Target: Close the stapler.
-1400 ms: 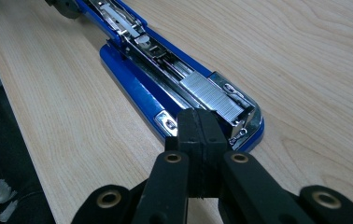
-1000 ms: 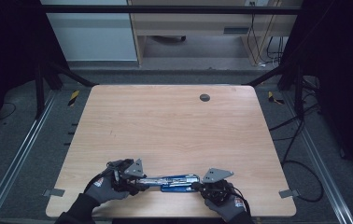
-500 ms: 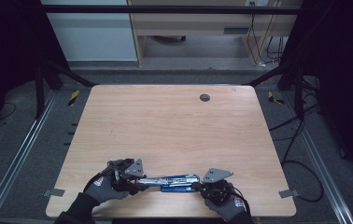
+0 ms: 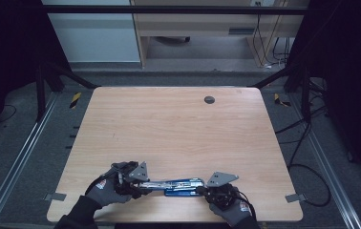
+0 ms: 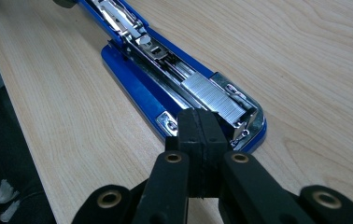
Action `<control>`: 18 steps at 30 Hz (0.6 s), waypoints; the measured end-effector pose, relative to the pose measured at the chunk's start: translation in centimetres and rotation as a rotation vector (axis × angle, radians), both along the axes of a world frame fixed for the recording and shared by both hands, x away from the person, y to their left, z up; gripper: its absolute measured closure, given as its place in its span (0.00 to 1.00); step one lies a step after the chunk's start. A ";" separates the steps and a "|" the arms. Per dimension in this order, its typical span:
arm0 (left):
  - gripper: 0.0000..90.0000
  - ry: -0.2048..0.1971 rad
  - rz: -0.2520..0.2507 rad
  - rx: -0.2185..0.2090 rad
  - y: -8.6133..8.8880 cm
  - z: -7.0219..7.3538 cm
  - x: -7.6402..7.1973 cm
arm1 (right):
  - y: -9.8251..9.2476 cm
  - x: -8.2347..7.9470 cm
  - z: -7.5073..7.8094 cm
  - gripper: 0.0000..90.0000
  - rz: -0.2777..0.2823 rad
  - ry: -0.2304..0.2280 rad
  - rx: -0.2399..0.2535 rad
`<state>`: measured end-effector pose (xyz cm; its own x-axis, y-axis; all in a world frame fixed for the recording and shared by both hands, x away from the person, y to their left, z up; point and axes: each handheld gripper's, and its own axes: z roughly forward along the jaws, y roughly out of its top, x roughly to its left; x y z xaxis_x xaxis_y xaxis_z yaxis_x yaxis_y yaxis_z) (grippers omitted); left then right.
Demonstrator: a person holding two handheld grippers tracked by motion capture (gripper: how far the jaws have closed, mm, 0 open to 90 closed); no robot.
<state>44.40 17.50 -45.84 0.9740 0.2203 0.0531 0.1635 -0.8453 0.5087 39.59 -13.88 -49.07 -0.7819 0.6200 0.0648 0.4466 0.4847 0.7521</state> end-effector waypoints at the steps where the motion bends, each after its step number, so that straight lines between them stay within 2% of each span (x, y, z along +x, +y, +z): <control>1: 0.65 0.000 0.000 -0.001 0.0 0.0 0.0 | 0.0 0.0 0.0 1.00 0.002 -0.001 -0.001; 6: 0.66 -0.006 -0.013 0.020 -0.1 0.4 0.1 | -0.1 0.0 0.0 1.00 0.005 0.003 -0.002; 7: 0.66 -0.001 -0.006 0.007 -0.2 0.5 0.0 | -0.1 0.0 0.0 1.00 0.004 0.004 -0.002; 9: 0.66 -0.005 -0.016 0.019 -0.2 0.8 0.1 | 0.0 0.0 0.0 1.00 0.002 0.003 -0.001; 10: 0.66 -0.002 -0.010 0.009 -0.2 0.8 0.0 | 0.0 0.0 0.0 1.00 0.002 0.003 -0.001; 18: 0.66 0.001 -0.020 0.037 -0.6 1.2 0.1 | -0.1 0.0 0.0 1.00 0.003 0.003 0.000</control>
